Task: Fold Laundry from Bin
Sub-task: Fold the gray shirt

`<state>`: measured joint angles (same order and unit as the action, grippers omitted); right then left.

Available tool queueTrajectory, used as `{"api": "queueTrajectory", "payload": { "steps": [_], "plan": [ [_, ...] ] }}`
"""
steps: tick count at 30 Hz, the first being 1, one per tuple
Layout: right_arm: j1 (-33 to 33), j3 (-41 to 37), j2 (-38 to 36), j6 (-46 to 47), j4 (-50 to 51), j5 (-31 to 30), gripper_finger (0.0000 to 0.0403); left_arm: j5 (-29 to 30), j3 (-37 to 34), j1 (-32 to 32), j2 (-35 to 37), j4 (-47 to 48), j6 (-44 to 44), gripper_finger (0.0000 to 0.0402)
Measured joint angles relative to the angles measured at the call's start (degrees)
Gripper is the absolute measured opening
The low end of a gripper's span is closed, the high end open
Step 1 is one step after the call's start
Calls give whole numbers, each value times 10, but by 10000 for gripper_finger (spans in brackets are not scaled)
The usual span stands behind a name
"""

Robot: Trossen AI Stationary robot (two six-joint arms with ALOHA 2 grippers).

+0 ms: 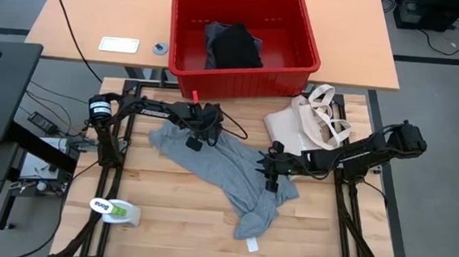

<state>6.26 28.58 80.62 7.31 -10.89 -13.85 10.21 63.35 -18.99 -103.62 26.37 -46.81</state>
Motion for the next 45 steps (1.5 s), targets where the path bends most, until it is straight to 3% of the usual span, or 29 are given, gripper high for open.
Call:
{"api": "queueTrajectory", "payload": {
  "steps": [7,16,28,36,45],
  "plan": [
    [1,0,0,0,-2,0,138,0,0,-6,-17,4,-6,116],
    [5,0,0,0,-3,-3,138,0,0,-6,-19,4,-13,9],
    [5,0,0,2,-2,-13,138,66,0,29,20,34,-10,6],
    [5,0,0,14,-1,-37,138,74,0,35,51,52,21,15],
    [2,0,0,31,15,-67,138,215,1,17,54,-26,29,12]
  ]
}}
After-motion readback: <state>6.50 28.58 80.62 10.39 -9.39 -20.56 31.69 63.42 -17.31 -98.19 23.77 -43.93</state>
